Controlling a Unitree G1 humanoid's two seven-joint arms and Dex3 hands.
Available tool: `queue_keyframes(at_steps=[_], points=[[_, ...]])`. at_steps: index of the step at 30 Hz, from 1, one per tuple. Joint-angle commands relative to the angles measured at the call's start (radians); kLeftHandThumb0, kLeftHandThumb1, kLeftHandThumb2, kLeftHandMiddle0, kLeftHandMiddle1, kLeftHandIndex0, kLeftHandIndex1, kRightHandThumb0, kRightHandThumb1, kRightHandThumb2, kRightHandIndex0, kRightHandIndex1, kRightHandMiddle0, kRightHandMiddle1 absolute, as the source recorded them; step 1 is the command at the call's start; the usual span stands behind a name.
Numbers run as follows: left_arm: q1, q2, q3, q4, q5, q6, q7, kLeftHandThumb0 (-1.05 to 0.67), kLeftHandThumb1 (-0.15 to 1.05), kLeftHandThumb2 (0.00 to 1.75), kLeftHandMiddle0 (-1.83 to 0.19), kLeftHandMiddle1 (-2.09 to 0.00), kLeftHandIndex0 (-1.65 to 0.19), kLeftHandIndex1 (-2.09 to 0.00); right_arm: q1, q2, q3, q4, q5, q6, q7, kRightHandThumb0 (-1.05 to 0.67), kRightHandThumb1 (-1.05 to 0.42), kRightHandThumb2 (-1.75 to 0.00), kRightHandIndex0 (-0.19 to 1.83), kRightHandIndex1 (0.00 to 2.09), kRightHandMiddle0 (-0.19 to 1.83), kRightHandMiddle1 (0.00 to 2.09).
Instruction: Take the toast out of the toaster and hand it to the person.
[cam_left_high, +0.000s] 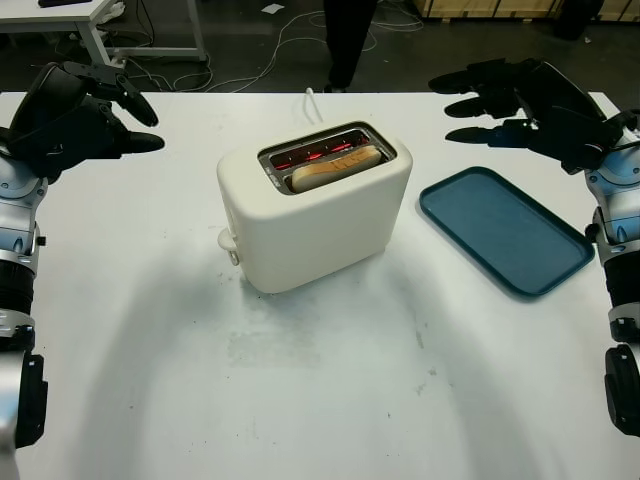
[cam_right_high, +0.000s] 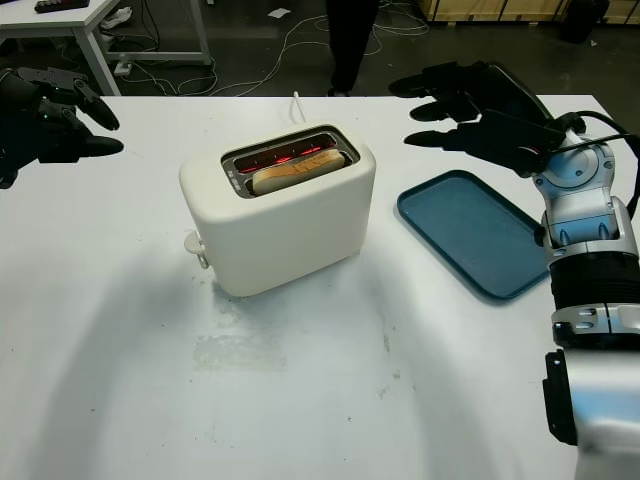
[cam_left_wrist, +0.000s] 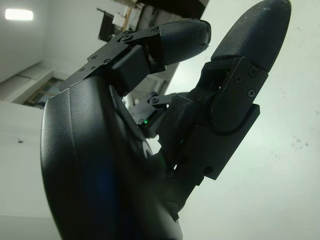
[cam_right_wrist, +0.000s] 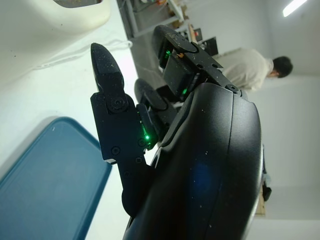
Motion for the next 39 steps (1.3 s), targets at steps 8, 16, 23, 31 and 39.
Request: queue_keyframes(at_steps=[8, 16, 23, 31, 39], points=[[0.01, -0.009, -0.007, -0.023, 0.005, 0.04, 0.001, -1.05, 0.69, 0.0, -1.09, -0.98, -0.97, -0.99, 0.01, 0.005, -0.005, -0.001, 0.011, 0.003, 0.001, -0.35, -0.85, 0.0, 0.79, 0.0, 0.7, 0.0], [0.01, -0.011, -0.005, -0.021, 0.001, 0.029, -0.002, -1.05, 0.69, 0.01, -1.09, -0.97, -0.97, -0.98, 0.006, 0.007, -0.004, 0.018, 0.005, -0.022, -0.009, -0.39, -0.84, 0.0, 0.8, 0.01, 0.71, 0.01], [0.013, -0.011, -0.004, -0.039, 0.001, 0.058, -0.004, -1.05, 0.68, 0.0, -1.1, -0.97, -0.97, -0.99, 0.009, 0.006, -0.003, 0.009, 0.001, -0.015, -0.011, -0.41, -0.85, 0.0, 0.8, 0.01, 0.71, 0.01], [0.018, -0.009, -0.001, -0.045, 0.0, 0.055, -0.002, -1.05, 0.69, 0.0, -1.1, -0.98, -0.97, -0.99, 0.012, 0.006, -0.004, 0.006, 0.004, -0.004, -0.011, -0.4, -0.85, 0.0, 0.8, 0.01, 0.71, 0.0], [0.021, -0.008, 0.001, -0.038, 0.001, 0.047, 0.003, -1.05, 0.69, 0.01, -1.09, -0.98, -0.97, -1.0, 0.013, 0.007, -0.005, 0.008, 0.007, -0.009, -0.01, -0.38, -0.85, 0.0, 0.8, 0.01, 0.71, 0.0]])
